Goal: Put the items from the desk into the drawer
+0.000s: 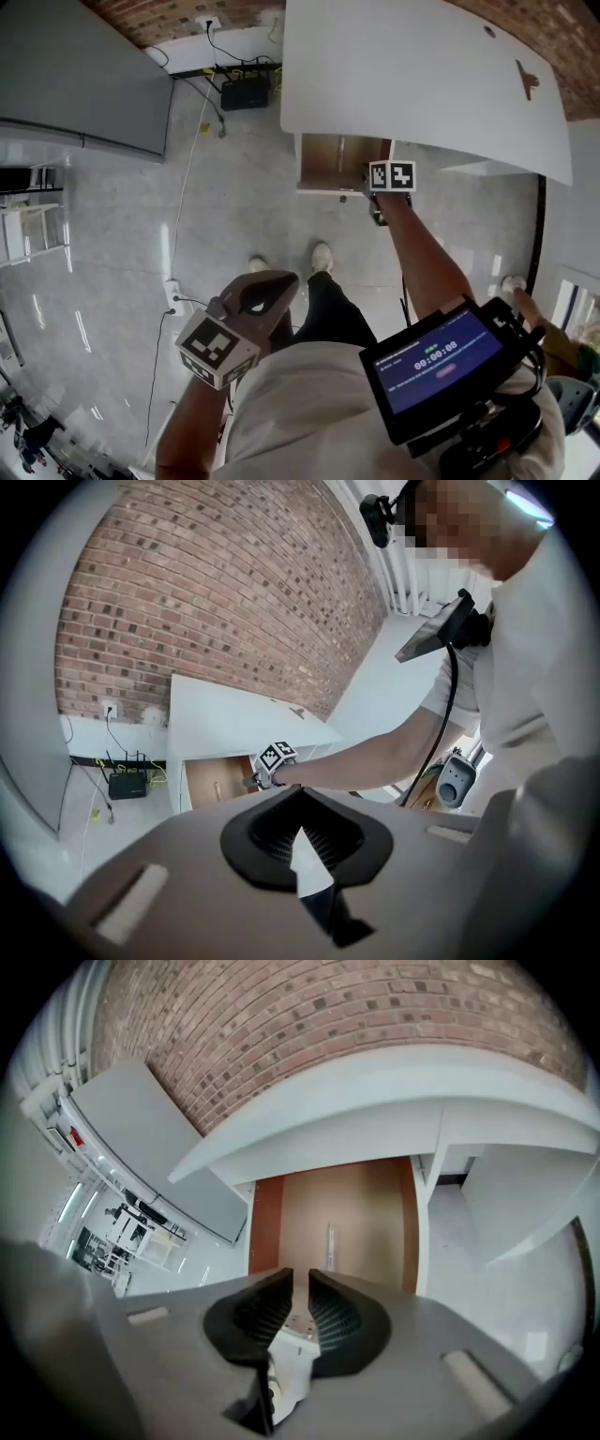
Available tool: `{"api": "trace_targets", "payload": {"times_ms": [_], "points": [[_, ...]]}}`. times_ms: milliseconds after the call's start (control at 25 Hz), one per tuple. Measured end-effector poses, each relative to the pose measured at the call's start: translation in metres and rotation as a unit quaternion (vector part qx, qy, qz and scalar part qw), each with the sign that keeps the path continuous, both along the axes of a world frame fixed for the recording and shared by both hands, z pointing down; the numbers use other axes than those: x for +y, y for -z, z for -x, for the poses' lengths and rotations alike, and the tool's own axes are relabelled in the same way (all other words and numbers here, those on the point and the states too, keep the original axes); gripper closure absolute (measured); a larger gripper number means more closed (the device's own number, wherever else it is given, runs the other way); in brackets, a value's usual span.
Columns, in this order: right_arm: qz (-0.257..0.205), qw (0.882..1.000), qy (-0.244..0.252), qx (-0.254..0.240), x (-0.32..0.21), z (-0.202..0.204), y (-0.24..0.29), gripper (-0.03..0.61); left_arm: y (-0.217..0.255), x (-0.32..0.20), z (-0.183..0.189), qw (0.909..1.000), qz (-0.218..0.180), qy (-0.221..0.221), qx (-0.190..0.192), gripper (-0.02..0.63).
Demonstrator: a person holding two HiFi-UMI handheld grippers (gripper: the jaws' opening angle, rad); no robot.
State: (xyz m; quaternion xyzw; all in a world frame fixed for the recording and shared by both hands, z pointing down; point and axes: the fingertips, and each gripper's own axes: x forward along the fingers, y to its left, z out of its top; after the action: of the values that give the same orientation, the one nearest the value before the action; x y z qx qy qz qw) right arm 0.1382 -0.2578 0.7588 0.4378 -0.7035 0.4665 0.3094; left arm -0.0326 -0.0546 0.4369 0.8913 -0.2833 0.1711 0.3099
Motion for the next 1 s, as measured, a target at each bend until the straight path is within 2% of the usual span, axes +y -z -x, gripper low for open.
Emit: {"api": "trace_targets", "payload": {"times_ms": [200, 360, 600, 720, 920, 1000], "points": [[-0.018, 0.999, 0.027, 0.012, 0.044, -0.008, 0.062, 0.531, 0.035, 0.014, 0.002, 0.9995, -0.023, -0.021, 0.008, 0.606], [-0.041, 0.998, 0.041, 0.020, 0.075, -0.006, 0.097, 0.546, 0.043, 0.022, 0.017, 0.9985, -0.044, -0.029, 0.015, 0.606], [-0.070, 0.996, 0.056, 0.022, 0.133, 0.019, 0.145, 0.561, 0.043, 0.046, 0.048, 0.9979, -0.051, -0.036, 0.018, 0.606], [-0.088, 0.993, 0.072, 0.018, 0.155, 0.034, 0.174, 0.566, 0.042, 0.055, 0.051, 0.9973, -0.052, -0.050, 0.015, 0.606], [-0.129, 0.987, 0.093, 0.020, 0.214, 0.046, 0.214, 0.572, 0.044, 0.098, 0.045, 0.9953, -0.064, -0.070, 0.017, 0.606], [-0.141, 0.984, 0.103, 0.022, 0.212, 0.057, 0.231, 0.574, 0.047, 0.091, 0.048, 0.9945, -0.065, -0.080, 0.023, 0.606]]}}
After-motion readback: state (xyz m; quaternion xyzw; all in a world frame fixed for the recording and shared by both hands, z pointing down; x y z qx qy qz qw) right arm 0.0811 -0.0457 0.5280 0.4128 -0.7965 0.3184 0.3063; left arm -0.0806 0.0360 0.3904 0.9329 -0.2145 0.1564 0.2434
